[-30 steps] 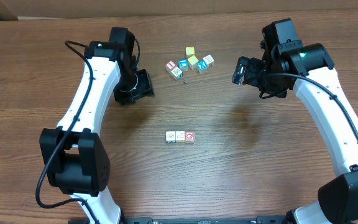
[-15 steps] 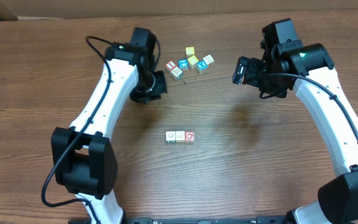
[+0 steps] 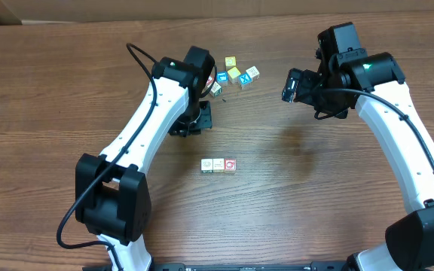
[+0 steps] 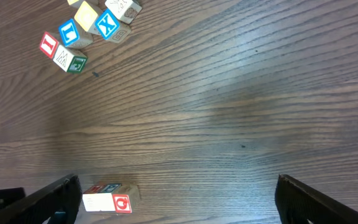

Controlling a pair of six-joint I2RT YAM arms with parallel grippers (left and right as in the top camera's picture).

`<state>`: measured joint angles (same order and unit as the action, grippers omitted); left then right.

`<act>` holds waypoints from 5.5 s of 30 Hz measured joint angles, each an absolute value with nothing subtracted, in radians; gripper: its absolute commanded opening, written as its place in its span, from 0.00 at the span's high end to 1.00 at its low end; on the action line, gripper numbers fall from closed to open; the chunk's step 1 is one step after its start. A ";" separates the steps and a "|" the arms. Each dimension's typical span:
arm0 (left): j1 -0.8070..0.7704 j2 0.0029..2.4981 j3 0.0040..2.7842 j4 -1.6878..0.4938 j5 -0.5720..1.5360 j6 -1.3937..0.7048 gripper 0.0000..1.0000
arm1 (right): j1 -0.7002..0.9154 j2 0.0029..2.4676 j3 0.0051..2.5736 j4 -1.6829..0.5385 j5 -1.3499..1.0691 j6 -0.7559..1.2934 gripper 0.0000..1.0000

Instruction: Flip 3 blocks

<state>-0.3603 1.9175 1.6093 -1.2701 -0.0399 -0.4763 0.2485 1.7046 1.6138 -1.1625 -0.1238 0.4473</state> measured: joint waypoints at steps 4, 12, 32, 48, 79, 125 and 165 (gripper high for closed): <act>-0.360 1.917 1.520 -1.212 -0.038 -0.480 0.96 | 0.249 1.705 1.614 -1.162 -0.124 0.447 0.00; -0.360 1.917 1.348 -1.105 -0.016 -0.492 0.96 | 0.249 1.705 1.614 -1.163 -0.123 0.447 0.00; -0.360 1.917 1.299 -1.094 -0.008 -0.495 0.96 | 0.249 1.705 1.614 -1.163 -0.123 0.447 0.00; -0.360 1.917 1.284 -1.090 0.049 -0.495 0.94 | 0.249 1.705 1.614 -1.131 -0.150 0.448 0.00; -0.360 1.917 1.283 -1.078 0.052 -0.495 0.96 | 0.479 1.705 1.215 -0.857 -0.110 0.813 0.96; -0.211 1.444 1.148 -1.004 0.031 -0.532 0.96 | 0.635 1.811 1.108 -0.663 -0.064 0.934 0.96; -0.317 1.671 0.949 -0.691 0.138 -0.519 0.96 | 0.682 1.814 1.106 -0.645 -0.108 0.939 0.96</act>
